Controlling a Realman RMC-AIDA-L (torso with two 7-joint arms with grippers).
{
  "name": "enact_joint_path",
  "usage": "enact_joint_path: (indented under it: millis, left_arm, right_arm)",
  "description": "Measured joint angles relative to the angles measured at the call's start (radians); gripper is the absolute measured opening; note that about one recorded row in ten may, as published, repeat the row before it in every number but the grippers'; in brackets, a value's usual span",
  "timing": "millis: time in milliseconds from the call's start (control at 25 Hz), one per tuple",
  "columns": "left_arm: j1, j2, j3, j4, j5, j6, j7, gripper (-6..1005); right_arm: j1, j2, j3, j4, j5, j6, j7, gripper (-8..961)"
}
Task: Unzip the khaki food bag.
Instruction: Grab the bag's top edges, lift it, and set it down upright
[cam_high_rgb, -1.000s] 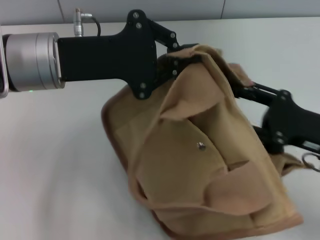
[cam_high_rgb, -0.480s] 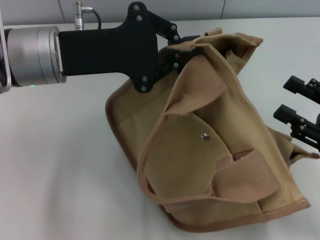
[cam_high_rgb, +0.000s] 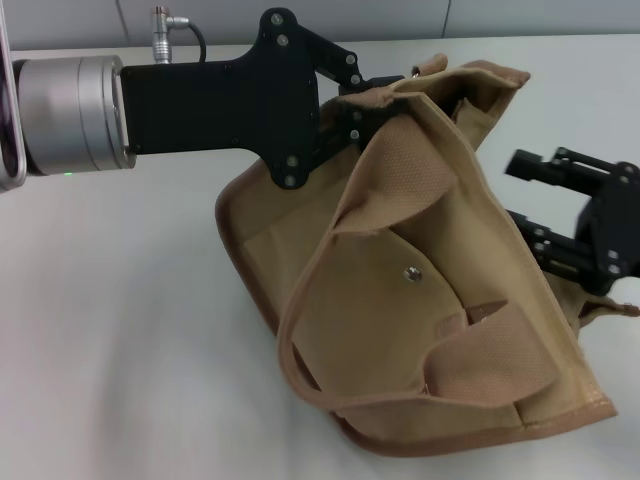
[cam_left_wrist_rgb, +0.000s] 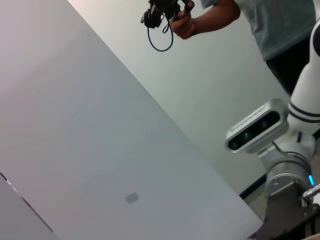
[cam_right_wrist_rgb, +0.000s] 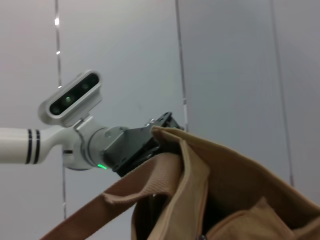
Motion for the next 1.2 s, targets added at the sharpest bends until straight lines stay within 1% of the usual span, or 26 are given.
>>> enact_joint_path:
  millis: [200,360,520,560,600,640,760,840,1000,1200]
  left_arm:
    - [-0.010,0.000,0.002,-0.008,0.001,0.001,0.000,29]
    - [-0.016,0.000,0.003,-0.013,0.001,0.001,0.000,29]
    - [-0.018,0.000,0.003,-0.015,0.002,0.002,0.000,29]
    - [-0.019,0.000,0.003,-0.016,0.002,0.001,0.000,29]
    - [-0.019,0.000,0.003,-0.016,0.002,0.001,0.000,29]
    - [-0.019,0.000,0.003,-0.016,0.002,0.001,-0.001,29]
    - [-0.019,-0.001,0.003,-0.016,0.002,0.002,-0.002,29]
    - [-0.021,-0.002,0.003,-0.016,0.002,0.003,-0.004,29]
    - [-0.022,-0.002,0.004,-0.016,0.002,0.005,-0.005,29]
    - [-0.023,-0.002,0.007,-0.016,0.002,0.006,-0.008,30]
  right_arm:
    - [0.050,0.002,0.000,-0.018,-0.077,0.003,0.003,596]
    - [0.059,0.004,-0.003,-0.031,-0.098,0.018,0.007,554]
    - [0.064,0.003,-0.017,-0.053,-0.111,0.022,0.027,547]
    - [0.066,0.005,-0.040,-0.073,-0.118,0.028,0.042,545]
    - [0.066,0.005,-0.040,-0.073,-0.118,0.028,0.042,543]
    - [0.069,0.005,-0.071,-0.087,-0.119,0.036,0.051,541]
    - [0.071,0.005,-0.098,-0.099,-0.120,0.046,0.059,534]
    - [0.073,0.006,-0.122,-0.106,-0.117,0.064,0.063,487]
    - [0.083,0.007,-0.124,-0.107,-0.116,0.072,0.065,393]
    - [0.101,0.008,-0.133,-0.100,-0.096,0.089,0.067,393]
